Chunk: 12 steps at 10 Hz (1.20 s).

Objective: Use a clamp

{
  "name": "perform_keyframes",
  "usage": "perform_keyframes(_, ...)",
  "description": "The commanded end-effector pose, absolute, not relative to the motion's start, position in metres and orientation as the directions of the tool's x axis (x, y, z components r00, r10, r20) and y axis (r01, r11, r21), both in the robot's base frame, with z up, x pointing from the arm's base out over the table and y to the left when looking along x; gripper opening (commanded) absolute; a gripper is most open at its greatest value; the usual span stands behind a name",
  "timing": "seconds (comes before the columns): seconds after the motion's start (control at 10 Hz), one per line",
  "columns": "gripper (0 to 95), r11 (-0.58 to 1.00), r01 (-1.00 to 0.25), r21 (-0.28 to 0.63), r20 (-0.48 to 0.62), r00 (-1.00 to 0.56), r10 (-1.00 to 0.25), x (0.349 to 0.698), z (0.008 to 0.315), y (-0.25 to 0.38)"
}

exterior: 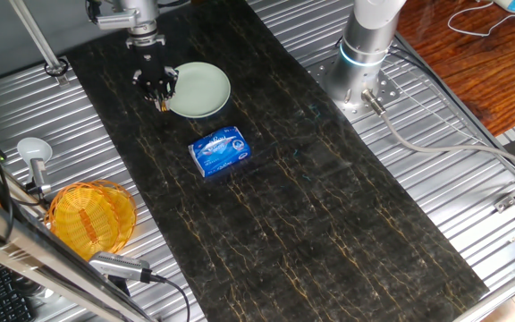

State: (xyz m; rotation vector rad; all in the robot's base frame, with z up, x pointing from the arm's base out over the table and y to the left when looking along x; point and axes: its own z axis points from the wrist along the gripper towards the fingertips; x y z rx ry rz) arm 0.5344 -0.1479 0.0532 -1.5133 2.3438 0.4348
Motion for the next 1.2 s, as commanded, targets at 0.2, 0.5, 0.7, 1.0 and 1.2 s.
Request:
perform_keyframes(0.2,0.0,0.391,-0.916,0.083,-0.424,-0.388,-0.819,0.5346,0.0536,-0.1478)
perform_keyframes(0.5,0.0,0.381,-0.921,0.077,-0.427,-0.376,-0.822,0.5348,0.0525,-0.1478)
perform_keyframes(0.7,19.0,0.377,-0.923,0.074,-0.426,-0.371,-0.825,0.5347,0.0522,-0.1479)
perform_keyframes(1.0,19.0,0.373,-0.925,0.071,-0.424,-0.367,-0.828,0.5346,0.0521,-0.1479)
perform_keyframes(1.2,19.0,0.372,-0.926,0.070,-0.424,-0.365,-0.829,0.5347,0.0518,-0.1479)
